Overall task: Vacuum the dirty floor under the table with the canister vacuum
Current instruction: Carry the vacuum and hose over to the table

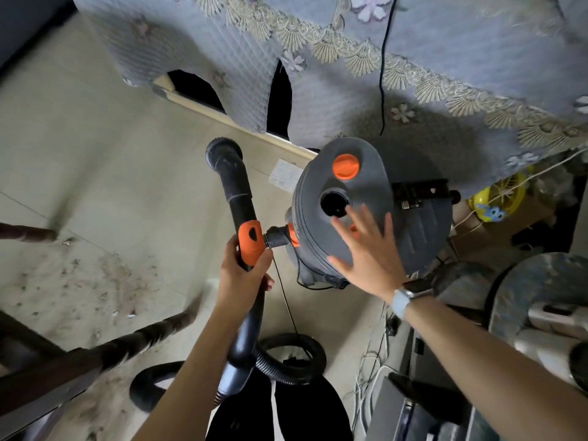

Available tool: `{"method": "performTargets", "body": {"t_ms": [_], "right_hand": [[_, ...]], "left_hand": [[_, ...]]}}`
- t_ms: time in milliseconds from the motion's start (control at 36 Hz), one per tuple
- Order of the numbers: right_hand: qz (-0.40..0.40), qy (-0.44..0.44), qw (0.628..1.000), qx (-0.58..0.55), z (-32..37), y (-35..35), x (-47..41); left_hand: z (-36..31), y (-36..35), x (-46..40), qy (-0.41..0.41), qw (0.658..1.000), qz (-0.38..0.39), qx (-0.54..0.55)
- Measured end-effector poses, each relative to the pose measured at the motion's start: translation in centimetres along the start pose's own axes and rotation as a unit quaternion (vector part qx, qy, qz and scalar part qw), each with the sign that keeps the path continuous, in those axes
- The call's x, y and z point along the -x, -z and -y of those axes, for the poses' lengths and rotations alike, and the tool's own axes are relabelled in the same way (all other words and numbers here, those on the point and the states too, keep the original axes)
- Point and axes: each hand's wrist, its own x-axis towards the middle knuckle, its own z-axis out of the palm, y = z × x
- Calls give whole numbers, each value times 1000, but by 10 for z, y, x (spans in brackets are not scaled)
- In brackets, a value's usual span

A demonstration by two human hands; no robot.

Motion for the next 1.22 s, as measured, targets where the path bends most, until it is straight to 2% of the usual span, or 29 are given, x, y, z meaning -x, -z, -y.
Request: {"method": "performTargets", "body": {"t_ms": [83,222,278,306,361,417,444,528,583,694,750,778,833,889,944,1028,1111,1222], "right_hand": [[27,-30,999,29,12,-17,5],[-16,-58,998,31,16,-19,7],[-56,-83,995,26,31,-23,9],[-88,-73,993,16,41,-27,9],[-142,8,989,-41,65,-40,11],[-130,79,980,-127,92,-62,10],[-107,79,978,-161,103,-77,8],[-13,-45,972,-229,121,-130,-12],[41,-143,947,-284,124,-161,-34],[3,-335,855,-396,121,-201,-77],[-3,-381,805,-454,121,-208,-92],[-6,-382,806,-452,122,-211,-97],[6,-372,837,-402,122,-214,-103],[58,-331,876,-347,129,-215,-105],[90,-264,913,-299,145,-214,-102],[138,-131,945,-267,177,-209,-87],[247,1,939,-238,211,-217,-51],[337,109,915,-196,237,-215,15]], "left_hand": [[8,6,2,11,1000,-4,6],[25,24,3,24,1000,-8,0],[34,32,-1,24,1000,-9,-11],[39,36,-4,23,1000,-10,-17],[49,44,-11,25,999,-14,-26],[62,53,-20,33,999,-17,-28],[70,59,-25,41,999,-17,-26],[92,74,-41,56,998,-11,-22],[108,84,-53,61,998,-7,-27],[138,101,-71,72,996,-2,-43],[147,106,-77,78,996,9,-41],[150,108,-78,83,996,13,-37],[155,112,-79,90,995,17,-39],[159,116,-80,90,995,17,-50],[161,120,-80,85,995,15,-53],[158,126,-76,83,995,8,-53],[156,133,-70,83,995,-11,-54],[153,139,-64,96,993,-38,-50]]}}
